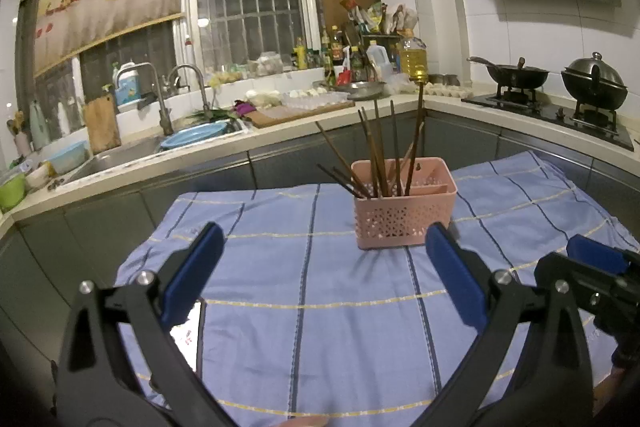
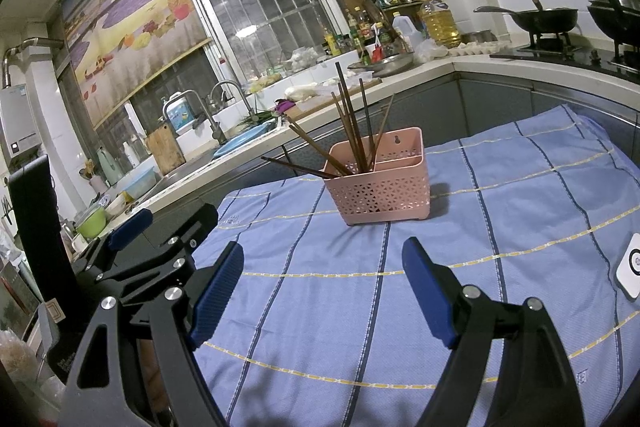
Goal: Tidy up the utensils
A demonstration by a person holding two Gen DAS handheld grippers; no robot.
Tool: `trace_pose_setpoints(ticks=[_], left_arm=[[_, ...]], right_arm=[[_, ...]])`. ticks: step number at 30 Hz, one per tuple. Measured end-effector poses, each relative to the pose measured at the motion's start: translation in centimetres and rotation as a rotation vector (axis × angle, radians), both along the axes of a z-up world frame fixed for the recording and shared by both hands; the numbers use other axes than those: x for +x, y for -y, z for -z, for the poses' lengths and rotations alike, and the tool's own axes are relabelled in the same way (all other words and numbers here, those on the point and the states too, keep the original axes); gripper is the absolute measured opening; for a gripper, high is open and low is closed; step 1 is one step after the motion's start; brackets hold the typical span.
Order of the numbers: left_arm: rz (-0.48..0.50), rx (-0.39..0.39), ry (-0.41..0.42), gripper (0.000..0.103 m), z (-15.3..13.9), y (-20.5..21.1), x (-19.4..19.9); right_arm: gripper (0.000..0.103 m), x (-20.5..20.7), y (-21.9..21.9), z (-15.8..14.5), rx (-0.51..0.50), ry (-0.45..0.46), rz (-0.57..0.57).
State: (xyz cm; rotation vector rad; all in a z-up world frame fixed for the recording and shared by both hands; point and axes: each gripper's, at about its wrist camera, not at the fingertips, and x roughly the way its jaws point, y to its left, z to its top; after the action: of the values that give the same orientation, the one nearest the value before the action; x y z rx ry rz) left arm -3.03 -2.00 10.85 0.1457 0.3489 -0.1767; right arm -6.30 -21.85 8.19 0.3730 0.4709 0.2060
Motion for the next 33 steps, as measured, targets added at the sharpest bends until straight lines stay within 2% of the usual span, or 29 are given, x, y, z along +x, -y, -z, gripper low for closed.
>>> trace_pose_setpoints(ticks=[33], left_arm=[[0.012, 0.015, -0.047, 0.097, 0.91, 0.23, 0.63]], right_arm=[[0.081, -0.08, 0.25, -0.1, 0.006, -0.004, 0.001]])
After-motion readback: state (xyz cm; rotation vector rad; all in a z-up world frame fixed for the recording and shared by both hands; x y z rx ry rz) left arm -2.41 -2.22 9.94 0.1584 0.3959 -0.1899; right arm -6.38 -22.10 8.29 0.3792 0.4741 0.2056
